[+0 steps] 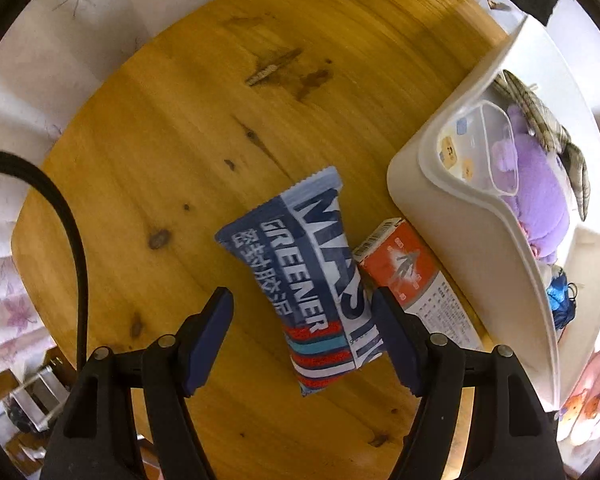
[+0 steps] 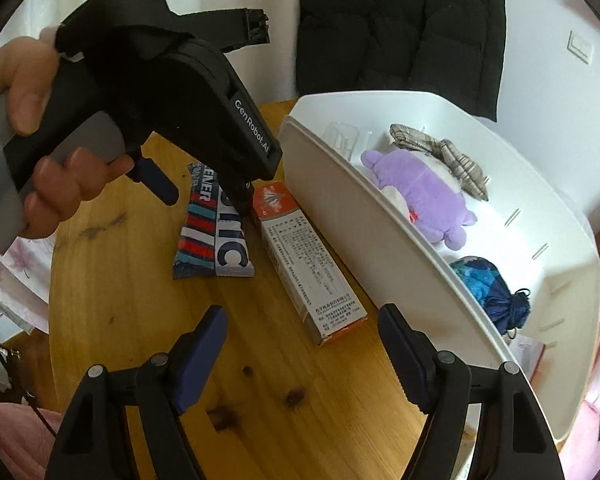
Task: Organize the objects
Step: 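Grasp the MASTIC packet with the left tool while the right tool grasps the red-white tube box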
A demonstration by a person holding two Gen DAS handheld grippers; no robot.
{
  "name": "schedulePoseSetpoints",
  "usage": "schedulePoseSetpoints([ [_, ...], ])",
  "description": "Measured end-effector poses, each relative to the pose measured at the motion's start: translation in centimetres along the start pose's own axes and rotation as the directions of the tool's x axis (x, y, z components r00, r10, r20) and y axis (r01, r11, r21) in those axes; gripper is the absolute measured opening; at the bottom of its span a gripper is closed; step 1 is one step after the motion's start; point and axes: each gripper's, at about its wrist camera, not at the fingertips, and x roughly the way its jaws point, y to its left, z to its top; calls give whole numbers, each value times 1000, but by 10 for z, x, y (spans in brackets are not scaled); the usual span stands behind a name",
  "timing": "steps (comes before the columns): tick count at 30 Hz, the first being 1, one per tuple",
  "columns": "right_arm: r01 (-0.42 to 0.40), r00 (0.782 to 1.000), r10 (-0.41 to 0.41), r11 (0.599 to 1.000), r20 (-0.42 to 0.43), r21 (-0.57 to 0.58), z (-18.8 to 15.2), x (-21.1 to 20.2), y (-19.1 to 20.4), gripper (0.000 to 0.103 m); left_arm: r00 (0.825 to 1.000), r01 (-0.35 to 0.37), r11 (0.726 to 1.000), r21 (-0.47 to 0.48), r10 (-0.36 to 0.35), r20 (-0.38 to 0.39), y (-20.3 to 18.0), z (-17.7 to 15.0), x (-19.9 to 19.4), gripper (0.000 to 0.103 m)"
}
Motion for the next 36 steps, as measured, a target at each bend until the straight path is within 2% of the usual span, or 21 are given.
schedulePoseSetpoints([
  [9,-19,1000,19,1000,-8,18,-4,14,-6,78,999,36,999,-6,-36,-41,8,3,7,52],
  [19,-37,999,37,999,-2,29,0,27,-6,78,998,28,999,29,-26,-54,29,-1,-2,49],
  [27,-46,999,46,998,-3,30,7,38,0,70,999,21,999,35,-19,-47,50,-6,-17,48],
  [33,-58,998,58,998,-17,10,12,44,6,59,999,36,999,11,-36,-41,68,-6,-30,48],
  [36,-60,998,60,998,-29,1,14,47,9,48,999,41,999,10,-41,-26,76,-5,-40,48],
])
